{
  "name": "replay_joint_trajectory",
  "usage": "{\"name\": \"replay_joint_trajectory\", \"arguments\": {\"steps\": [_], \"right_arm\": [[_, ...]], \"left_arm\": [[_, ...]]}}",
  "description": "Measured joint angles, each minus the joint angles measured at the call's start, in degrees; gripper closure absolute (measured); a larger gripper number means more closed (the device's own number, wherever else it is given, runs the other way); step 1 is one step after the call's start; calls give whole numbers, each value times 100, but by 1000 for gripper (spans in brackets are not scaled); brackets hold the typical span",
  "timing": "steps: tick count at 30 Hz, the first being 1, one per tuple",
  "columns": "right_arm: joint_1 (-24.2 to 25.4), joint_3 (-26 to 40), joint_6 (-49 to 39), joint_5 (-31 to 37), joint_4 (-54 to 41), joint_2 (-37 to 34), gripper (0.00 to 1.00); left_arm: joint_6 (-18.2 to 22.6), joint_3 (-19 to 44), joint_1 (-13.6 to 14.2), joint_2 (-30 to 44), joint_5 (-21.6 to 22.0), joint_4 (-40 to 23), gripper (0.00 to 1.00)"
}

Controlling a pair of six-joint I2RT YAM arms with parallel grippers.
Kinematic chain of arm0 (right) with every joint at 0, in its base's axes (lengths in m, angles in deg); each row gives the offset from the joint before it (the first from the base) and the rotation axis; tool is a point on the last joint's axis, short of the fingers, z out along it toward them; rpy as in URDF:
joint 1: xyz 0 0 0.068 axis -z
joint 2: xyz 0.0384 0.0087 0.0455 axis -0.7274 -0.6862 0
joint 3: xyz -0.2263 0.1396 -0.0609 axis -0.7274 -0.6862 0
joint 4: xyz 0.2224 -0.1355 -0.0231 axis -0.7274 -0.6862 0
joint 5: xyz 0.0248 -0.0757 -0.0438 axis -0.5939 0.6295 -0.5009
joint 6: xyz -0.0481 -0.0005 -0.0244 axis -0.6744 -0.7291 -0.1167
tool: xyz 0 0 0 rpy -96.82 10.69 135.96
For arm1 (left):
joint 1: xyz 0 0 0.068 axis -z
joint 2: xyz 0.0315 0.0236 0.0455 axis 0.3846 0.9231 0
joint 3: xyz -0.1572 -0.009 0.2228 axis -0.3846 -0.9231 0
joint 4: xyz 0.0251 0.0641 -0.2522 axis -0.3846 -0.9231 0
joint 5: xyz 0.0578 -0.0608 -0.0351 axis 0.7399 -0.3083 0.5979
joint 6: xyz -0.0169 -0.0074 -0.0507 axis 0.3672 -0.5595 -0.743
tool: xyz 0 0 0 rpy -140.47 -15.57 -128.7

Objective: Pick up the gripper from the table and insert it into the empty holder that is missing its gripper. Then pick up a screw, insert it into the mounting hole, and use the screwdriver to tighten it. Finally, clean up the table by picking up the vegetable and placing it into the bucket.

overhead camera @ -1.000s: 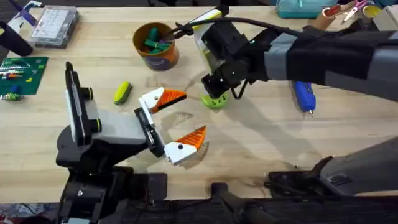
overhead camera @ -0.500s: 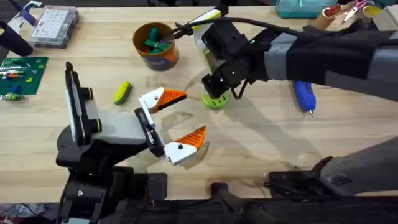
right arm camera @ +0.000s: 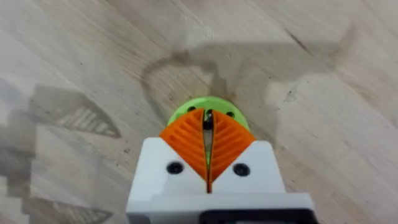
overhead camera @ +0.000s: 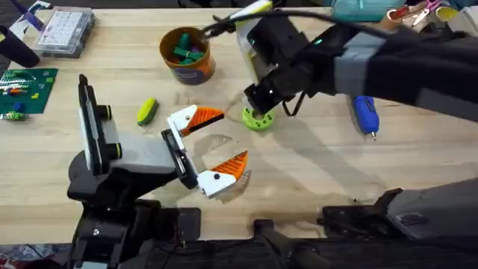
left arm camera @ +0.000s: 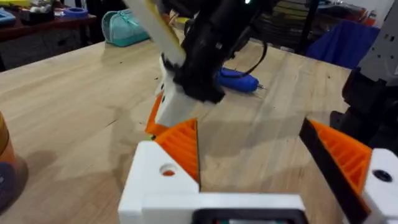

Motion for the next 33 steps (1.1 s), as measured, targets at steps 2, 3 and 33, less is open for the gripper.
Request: {"name": "replay_joint_trajectory", "arguments": {"steps": [2, 3, 33], "right_arm": [[0, 180, 2, 2, -216, 315, 994], [0, 241, 1, 0, -291, 387, 995], [-611, 2990, -250, -881, -2855, 861, 995]], "left_arm": [[0, 0, 0, 0, 0, 0, 15], [0, 0, 0, 0, 0, 0, 15], [0, 4, 0, 0, -24, -42, 15]]}}
